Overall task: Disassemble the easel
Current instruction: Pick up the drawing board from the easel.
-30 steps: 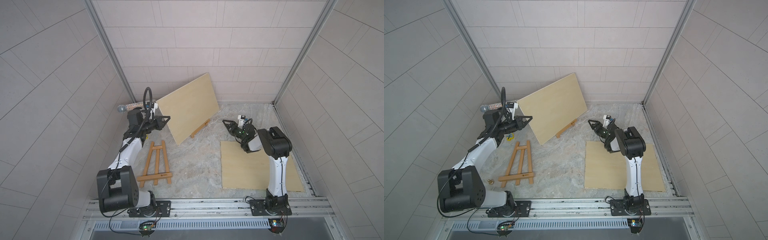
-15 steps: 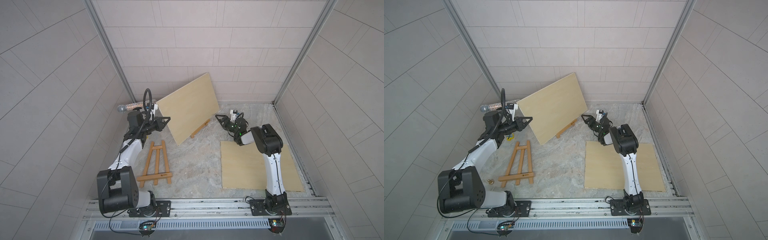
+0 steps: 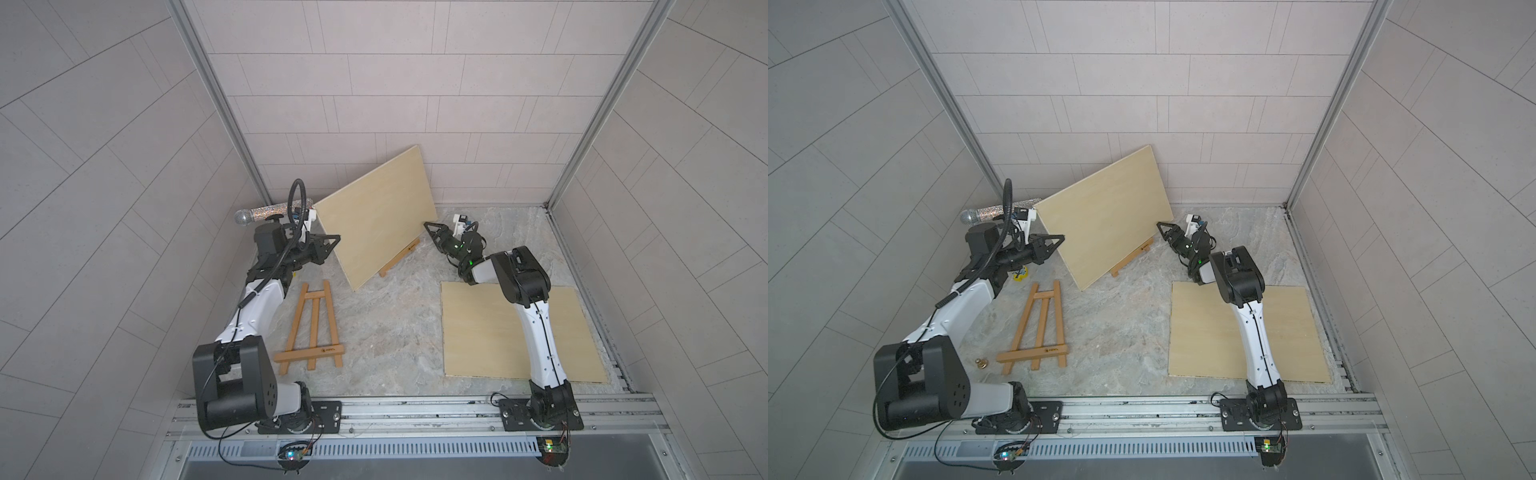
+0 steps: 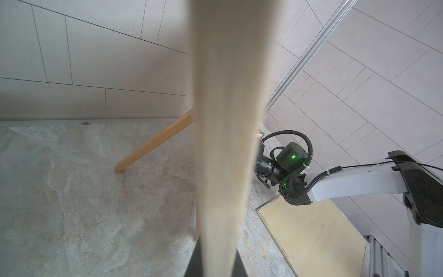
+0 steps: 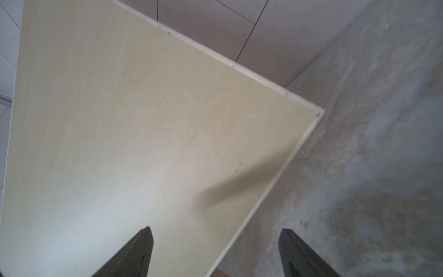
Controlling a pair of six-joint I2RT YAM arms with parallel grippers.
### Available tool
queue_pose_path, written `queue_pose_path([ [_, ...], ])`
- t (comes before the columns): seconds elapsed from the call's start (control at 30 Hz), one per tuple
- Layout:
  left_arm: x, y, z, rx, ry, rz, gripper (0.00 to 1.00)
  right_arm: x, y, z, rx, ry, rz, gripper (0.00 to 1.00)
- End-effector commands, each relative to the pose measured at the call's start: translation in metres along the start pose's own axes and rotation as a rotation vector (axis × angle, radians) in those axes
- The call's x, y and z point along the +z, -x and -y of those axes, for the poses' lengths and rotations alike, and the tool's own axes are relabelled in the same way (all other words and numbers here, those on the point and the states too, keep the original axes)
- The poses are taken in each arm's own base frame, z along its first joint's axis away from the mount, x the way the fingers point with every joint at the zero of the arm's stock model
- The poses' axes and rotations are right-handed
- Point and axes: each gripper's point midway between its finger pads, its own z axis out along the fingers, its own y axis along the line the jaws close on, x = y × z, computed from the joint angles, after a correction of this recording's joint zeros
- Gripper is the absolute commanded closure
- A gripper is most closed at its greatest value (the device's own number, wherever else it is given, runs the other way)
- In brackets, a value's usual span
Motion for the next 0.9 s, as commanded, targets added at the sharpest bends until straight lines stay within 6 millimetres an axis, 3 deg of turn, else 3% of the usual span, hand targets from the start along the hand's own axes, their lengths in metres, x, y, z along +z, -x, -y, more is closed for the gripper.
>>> queue_pose_path([
  [0.0,0.003,-0.083,-0.005,-0.237,0.008,-0.245,1.0,0.008,-0.001,0.015,0.037,-0.031,0.0,0.13],
  [0.47,0.007,-0.081,-0.005,-0.253,-0.012,-0.245,1.0,0.032,0.0,0.009,0.06,0.019,0.051,0.13],
  [0.87,0.008,-0.076,-0.006,-0.164,0.023,-0.251,1.0,0.036,0.039,-0.047,0.037,0.178,0.191,0.13],
])
